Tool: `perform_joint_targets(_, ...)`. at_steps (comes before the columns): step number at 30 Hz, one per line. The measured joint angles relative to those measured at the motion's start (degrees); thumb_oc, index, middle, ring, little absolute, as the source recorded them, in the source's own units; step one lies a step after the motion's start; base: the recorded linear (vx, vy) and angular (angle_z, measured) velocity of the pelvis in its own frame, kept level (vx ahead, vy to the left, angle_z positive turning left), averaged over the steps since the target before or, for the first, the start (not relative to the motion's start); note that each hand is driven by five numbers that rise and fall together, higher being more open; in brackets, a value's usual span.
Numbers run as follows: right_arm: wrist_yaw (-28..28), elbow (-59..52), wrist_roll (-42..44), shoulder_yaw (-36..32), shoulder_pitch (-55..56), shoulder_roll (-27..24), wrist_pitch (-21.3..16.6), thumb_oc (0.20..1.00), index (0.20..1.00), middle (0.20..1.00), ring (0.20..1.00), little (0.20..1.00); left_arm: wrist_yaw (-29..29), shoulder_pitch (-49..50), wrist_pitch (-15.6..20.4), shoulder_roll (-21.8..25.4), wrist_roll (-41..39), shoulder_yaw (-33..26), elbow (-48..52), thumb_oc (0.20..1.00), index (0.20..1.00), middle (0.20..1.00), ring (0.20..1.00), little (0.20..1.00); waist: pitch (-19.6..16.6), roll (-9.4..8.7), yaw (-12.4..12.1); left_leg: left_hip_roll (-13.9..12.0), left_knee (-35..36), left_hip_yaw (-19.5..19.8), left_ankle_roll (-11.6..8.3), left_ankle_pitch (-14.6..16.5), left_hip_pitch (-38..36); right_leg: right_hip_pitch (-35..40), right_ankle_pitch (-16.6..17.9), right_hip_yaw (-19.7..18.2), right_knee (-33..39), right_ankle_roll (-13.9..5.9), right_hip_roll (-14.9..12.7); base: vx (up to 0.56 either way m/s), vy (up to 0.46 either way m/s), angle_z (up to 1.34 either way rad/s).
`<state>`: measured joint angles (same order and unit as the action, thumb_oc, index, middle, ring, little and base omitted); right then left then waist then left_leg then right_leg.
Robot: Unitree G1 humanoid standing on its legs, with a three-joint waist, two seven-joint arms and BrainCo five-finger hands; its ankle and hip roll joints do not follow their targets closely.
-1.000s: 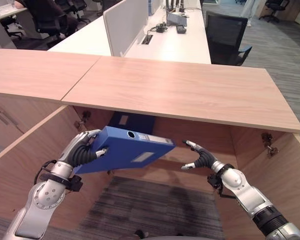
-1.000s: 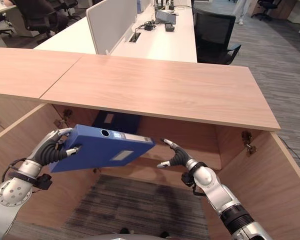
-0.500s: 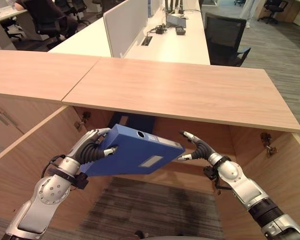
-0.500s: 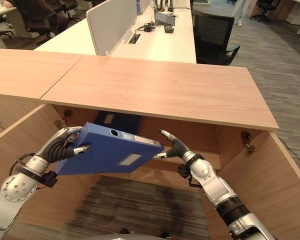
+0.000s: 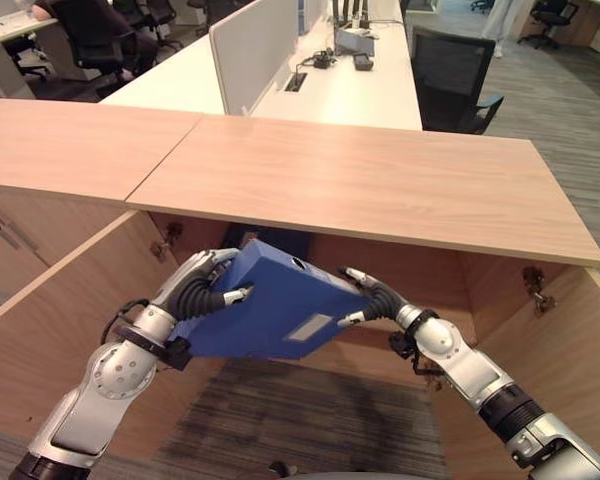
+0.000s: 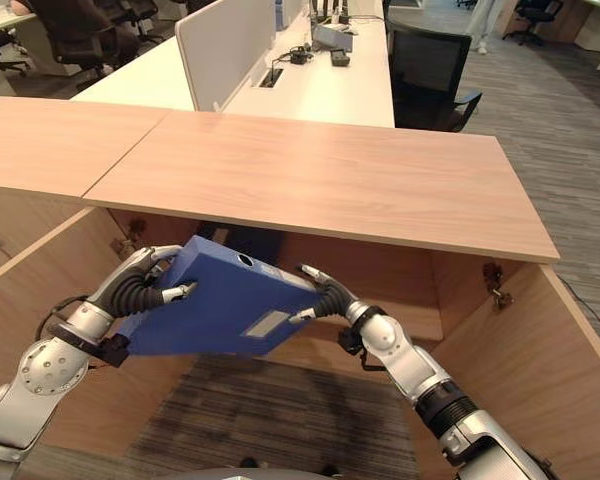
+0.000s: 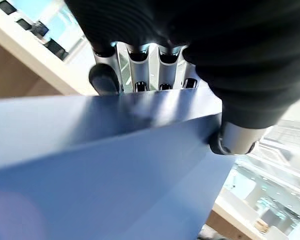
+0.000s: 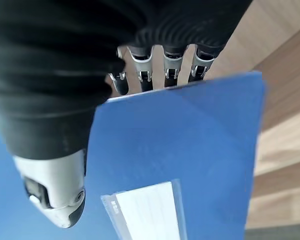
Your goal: Put the empty folder in the office cabinet
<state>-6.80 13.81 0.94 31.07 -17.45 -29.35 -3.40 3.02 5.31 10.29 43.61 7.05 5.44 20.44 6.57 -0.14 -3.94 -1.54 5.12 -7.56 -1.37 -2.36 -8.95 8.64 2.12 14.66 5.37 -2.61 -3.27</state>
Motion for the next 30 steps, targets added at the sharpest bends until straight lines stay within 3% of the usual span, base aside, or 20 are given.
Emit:
perform_joint_targets(6,-0.6,0.4,0.0,1.3,-2.3,0.7,0.0,1.0,1.0,1.0,1.0,1.0,0.1,-5.4,1.2,0.3,0.0,4.1,0.3,0.2,0.2,0.2,0.2,0.2,0.0,0.02,0.2,0.0,0.0,0.0,0.0,0.0,-0.1,0.1,0.0,0.0,0.0,0.0,0.0,0.0,0.0,0.0)
perform_joint_targets(22,-3.1,3.2,0.2,7.2,-4.7,1.1,-0.1,1.0,1.0,1.0,1.0,1.0,3.0,-16.5,1.0,9.0,-2.3,11.8,2.1,0.2,0.2,0.2,0.2,0.2,-0.3,-0.4,0.7,0.0,0.0,-0.2,0.0,0.0,-0.5,0.3,0.0,-0.3,0.0,0.0,0.0,0.0,0.0,0.0)
perform_joint_targets(24,-4.2,3.8,2.1,7.5,-4.7,1.2,0.2,0.213,0.213,0.213,0.213,0.213,3.6,-19.0,0.8,10.0,-2.3,14.0,1.8,0.2,0.2,0.2,0.2,0.2,-0.3,-0.45,0.9,0.0,0.0,-0.3,0.0,0.0,-0.5,0.3,0.0,-0.4,0.0,-0.02,0.0,0.0,0.0,0.0)
perform_joint_targets(26,-4.8,3.6,3.7,7.4,-4.7,0.9,0.4,0.2,0.2,0.2,0.2,0.2,3.7,-19.7,0.8,10.5,-2.3,14.3,1.8,0.2,0.2,0.2,0.2,0.2,-0.4,-0.53,1.2,0.0,0.0,-0.4,0.0,0.0,-0.5,0.3,0.1,-0.4,0.0,-0.02,0.0,0.0,-0.005,-0.02)
perform_joint_targets(27,-6.3,-1.5,9.4,7.4,-3.5,-2.7,1.9,0.2,0.2,0.2,0.2,0.2,3.7,-19.9,0.9,10.5,-3.5,13.6,2.1,0.2,0.2,0.2,0.2,0.2,-0.4,-0.51,1.2,0.0,0.0,-0.6,0.0,0.0,-0.5,0.2,0.1,-0.6,0.0,-0.02,0.0,0.0,-0.01,-0.03)
perform_joint_targets(30,-9.7,-6.1,17.0,6.6,-1.8,-6.9,1.8,0.2,0.2,0.2,0.2,0.2,3.8,-20.1,1.9,10.3,-5.6,13.0,2.7,0.2,0.2,0.2,0.2,0.2,-1.1,-0.78,1.4,0.0,0.0,-0.7,-0.01,0.0,-0.5,0.2,0.1,-0.7,0.0,-0.02,0.0,0.0,-0.002,-0.01)
